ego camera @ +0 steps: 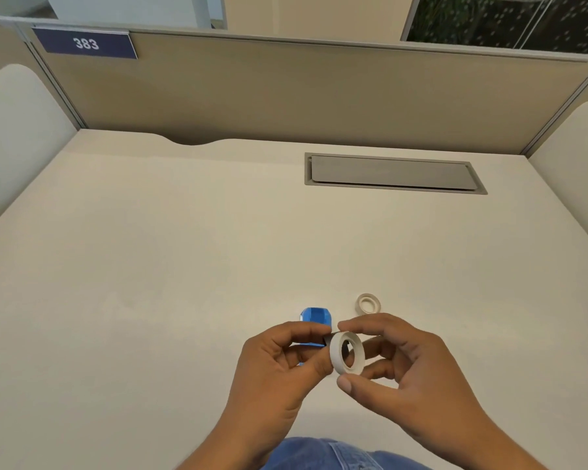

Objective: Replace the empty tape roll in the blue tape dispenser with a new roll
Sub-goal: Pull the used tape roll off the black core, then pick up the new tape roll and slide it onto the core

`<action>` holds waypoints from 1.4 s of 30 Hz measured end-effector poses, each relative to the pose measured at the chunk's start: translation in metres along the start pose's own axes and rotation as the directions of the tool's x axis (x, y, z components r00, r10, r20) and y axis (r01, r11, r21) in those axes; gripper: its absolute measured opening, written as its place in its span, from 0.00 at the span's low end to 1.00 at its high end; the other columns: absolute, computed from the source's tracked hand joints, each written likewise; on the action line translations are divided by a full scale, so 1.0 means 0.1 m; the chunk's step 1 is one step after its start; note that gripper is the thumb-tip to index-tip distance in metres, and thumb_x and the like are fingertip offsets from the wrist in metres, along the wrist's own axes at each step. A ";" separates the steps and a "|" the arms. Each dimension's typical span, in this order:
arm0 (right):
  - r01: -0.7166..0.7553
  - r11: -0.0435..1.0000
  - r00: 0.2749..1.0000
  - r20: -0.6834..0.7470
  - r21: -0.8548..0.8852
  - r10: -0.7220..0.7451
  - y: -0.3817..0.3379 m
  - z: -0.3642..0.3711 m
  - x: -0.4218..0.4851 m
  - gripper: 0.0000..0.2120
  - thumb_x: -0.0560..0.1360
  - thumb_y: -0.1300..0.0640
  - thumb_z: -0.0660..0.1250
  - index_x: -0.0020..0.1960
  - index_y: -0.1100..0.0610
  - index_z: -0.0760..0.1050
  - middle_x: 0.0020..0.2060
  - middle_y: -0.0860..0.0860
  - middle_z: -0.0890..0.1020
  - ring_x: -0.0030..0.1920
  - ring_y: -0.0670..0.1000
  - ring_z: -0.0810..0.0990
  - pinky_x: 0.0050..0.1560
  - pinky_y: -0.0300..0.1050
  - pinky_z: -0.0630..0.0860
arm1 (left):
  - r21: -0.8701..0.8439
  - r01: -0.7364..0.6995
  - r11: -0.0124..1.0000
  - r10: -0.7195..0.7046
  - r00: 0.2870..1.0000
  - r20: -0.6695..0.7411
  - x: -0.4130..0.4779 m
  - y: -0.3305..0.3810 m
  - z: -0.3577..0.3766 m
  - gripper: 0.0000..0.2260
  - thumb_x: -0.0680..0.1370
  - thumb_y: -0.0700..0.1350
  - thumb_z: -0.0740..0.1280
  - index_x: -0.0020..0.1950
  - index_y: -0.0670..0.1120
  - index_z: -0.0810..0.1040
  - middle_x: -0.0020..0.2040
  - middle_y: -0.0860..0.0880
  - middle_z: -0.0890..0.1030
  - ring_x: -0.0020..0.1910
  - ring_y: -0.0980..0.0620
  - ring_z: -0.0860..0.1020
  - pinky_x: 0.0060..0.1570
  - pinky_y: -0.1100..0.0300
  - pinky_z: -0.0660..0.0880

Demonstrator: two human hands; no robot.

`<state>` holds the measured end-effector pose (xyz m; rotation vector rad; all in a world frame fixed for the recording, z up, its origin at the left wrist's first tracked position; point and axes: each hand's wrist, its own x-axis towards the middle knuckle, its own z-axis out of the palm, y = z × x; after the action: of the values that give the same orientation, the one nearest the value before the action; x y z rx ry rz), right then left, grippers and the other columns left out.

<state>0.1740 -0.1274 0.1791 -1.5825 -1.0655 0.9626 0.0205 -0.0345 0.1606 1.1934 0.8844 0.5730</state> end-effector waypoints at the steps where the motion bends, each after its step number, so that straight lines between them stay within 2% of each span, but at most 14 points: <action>1: 0.017 0.999 1.000 -0.025 -0.044 -0.018 0.00 0.02 0.00 0.22 0.63 0.61 0.81 0.54 0.46 0.83 0.52 0.44 0.83 0.45 0.51 0.85 0.41 0.37 0.82 | 0.013 -0.005 1.000 0.005 1.000 -0.010 0.00 -0.01 0.01 0.11 0.65 0.48 0.78 0.47 0.53 0.86 0.44 0.49 0.88 0.46 0.48 0.86 0.49 0.53 0.81; 3: 0.039 0.993 0.998 -0.054 -0.114 -0.045 0.01 0.04 0.01 0.22 0.63 0.61 0.81 0.53 0.44 0.83 0.52 0.42 0.82 0.45 0.50 0.85 0.40 0.36 0.82 | 0.024 -0.006 1.000 0.007 0.999 -0.032 0.01 -0.02 0.03 0.11 0.64 0.50 0.78 0.46 0.54 0.86 0.44 0.50 0.88 0.45 0.49 0.86 0.48 0.54 0.82; 5: 0.042 0.992 0.997 -0.064 -0.123 -0.051 0.01 0.03 0.03 0.21 0.64 0.59 0.80 0.53 0.44 0.83 0.52 0.42 0.81 0.44 0.49 0.85 0.40 0.35 0.82 | 0.027 -0.003 1.000 0.004 0.999 -0.049 0.03 -0.02 0.04 0.11 0.64 0.50 0.78 0.45 0.55 0.85 0.43 0.50 0.88 0.44 0.50 0.86 0.44 0.59 0.82; 9: -0.025 0.975 0.988 -0.154 -0.219 -0.010 0.21 -0.08 0.16 0.22 0.63 0.55 0.80 0.52 0.38 0.80 0.52 0.37 0.81 0.37 0.45 0.83 0.34 0.30 0.77 | -0.014 0.005 1.000 -0.006 0.997 -0.071 0.08 -0.01 0.01 0.10 0.70 0.39 0.76 0.44 0.54 0.85 0.42 0.50 0.88 0.40 0.51 0.86 0.37 0.68 0.79; 12: -0.150 0.947 0.966 -0.245 -0.285 0.079 0.58 -0.16 0.32 0.22 0.63 0.55 0.81 0.50 0.38 0.78 0.49 0.39 0.82 0.32 0.46 0.82 0.31 0.30 0.75 | -0.041 0.009 0.999 -0.012 0.997 -0.078 0.12 -0.01 0.00 0.09 0.65 0.48 0.77 0.44 0.55 0.85 0.42 0.52 0.88 0.40 0.50 0.86 0.38 0.63 0.81; 14: -0.235 0.921 0.954 -0.255 -0.312 0.157 0.85 -0.19 0.41 0.21 0.64 0.56 0.81 0.48 0.38 0.76 0.49 0.40 0.82 0.34 0.45 0.82 0.32 0.31 0.76 | -0.061 0.006 0.998 -0.012 0.996 -0.091 0.15 -0.01 -0.01 0.14 0.60 0.54 0.76 0.45 0.55 0.85 0.42 0.53 0.88 0.38 0.47 0.86 0.34 0.63 0.80; 16: -0.283 0.901 0.946 -0.250 -0.329 0.206 1.07 -0.22 0.47 0.22 0.64 0.56 0.81 0.48 0.37 0.75 0.49 0.41 0.82 0.35 0.44 0.82 0.32 0.30 0.76 | -0.077 0.011 0.997 -0.019 0.995 -0.100 0.18 -0.03 -0.01 0.17 0.58 0.55 0.76 0.45 0.54 0.85 0.42 0.52 0.88 0.37 0.46 0.86 0.32 0.63 0.79; 19: -0.290 0.879 0.947 -0.245 -0.378 0.207 1.28 -0.23 0.51 0.21 0.65 0.56 0.80 0.49 0.37 0.75 0.49 0.41 0.81 0.38 0.40 0.82 0.34 0.28 0.74 | -0.080 0.011 0.997 -0.019 0.995 -0.098 0.21 -0.06 -0.02 0.16 0.59 0.55 0.76 0.45 0.55 0.85 0.39 0.49 0.88 0.36 0.46 0.86 0.35 0.64 0.79; 23: -0.293 0.840 0.949 -0.248 -0.457 0.196 1.43 -0.21 0.54 0.22 0.67 0.55 0.79 0.58 0.45 0.76 0.48 0.41 0.80 0.40 0.38 0.80 0.38 0.29 0.72 | -0.084 0.039 0.996 -0.047 0.994 -0.097 0.24 -0.10 -0.03 0.15 0.60 0.54 0.76 0.45 0.54 0.85 0.38 0.46 0.88 0.36 0.47 0.85 0.37 0.63 0.80; 26: -0.314 0.824 0.942 -0.263 -0.472 0.208 1.49 -0.20 0.57 0.24 0.66 0.54 0.79 0.57 0.44 0.72 0.47 0.40 0.79 0.36 0.42 0.81 0.39 0.32 0.75 | -0.071 0.055 0.996 -0.062 0.994 -0.093 0.28 -0.12 -0.03 0.16 0.60 0.54 0.77 0.46 0.54 0.84 0.38 0.46 0.88 0.37 0.46 0.86 0.44 0.54 0.80; 29: -0.317 0.818 0.942 -0.261 -0.481 0.211 1.53 -0.21 0.57 0.24 0.66 0.54 0.79 0.55 0.43 0.70 0.46 0.39 0.79 0.36 0.41 0.80 0.38 0.33 0.75 | -0.066 0.065 0.996 -0.071 0.994 -0.087 0.30 -0.13 -0.02 0.13 0.64 0.50 0.80 0.46 0.54 0.84 0.39 0.46 0.88 0.37 0.46 0.86 0.50 0.48 0.80; 35: -0.335 0.764 0.939 -0.266 -0.551 0.219 1.55 -0.22 0.58 0.25 0.65 0.49 0.79 0.54 0.41 0.69 0.46 0.38 0.79 0.33 0.43 0.79 0.36 0.32 0.71 | -0.067 0.082 0.994 -0.088 0.992 -0.093 0.34 -0.13 0.00 0.09 0.67 0.46 0.75 0.47 0.52 0.84 0.39 0.45 0.88 0.37 0.48 0.86 0.47 0.51 0.79; 40: -0.346 0.717 0.935 -0.286 -0.605 0.211 1.50 -0.21 0.60 0.29 0.63 0.42 0.79 0.58 0.41 0.68 0.46 0.36 0.78 0.33 0.42 0.78 0.35 0.33 0.71 | -0.062 0.072 0.995 -0.076 0.995 -0.070 0.34 -0.11 0.01 0.11 0.66 0.48 0.79 0.47 0.54 0.84 0.40 0.46 0.88 0.38 0.47 0.86 0.47 0.52 0.78; 42: -0.332 0.718 0.936 -0.306 -0.612 0.172 1.49 -0.22 0.59 0.26 0.65 0.40 0.76 0.58 0.42 0.69 0.47 0.37 0.77 0.33 0.41 0.77 0.35 0.36 0.72 | -0.063 0.064 0.996 -0.068 0.995 -0.067 0.33 -0.11 0.01 0.11 0.67 0.48 0.79 0.47 0.54 0.84 0.41 0.46 0.88 0.38 0.47 0.86 0.47 0.51 0.79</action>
<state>0.2406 -0.1002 0.0345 -2.4174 -1.1003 0.5609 0.0389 -0.0123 0.1411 1.0908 0.9551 0.5864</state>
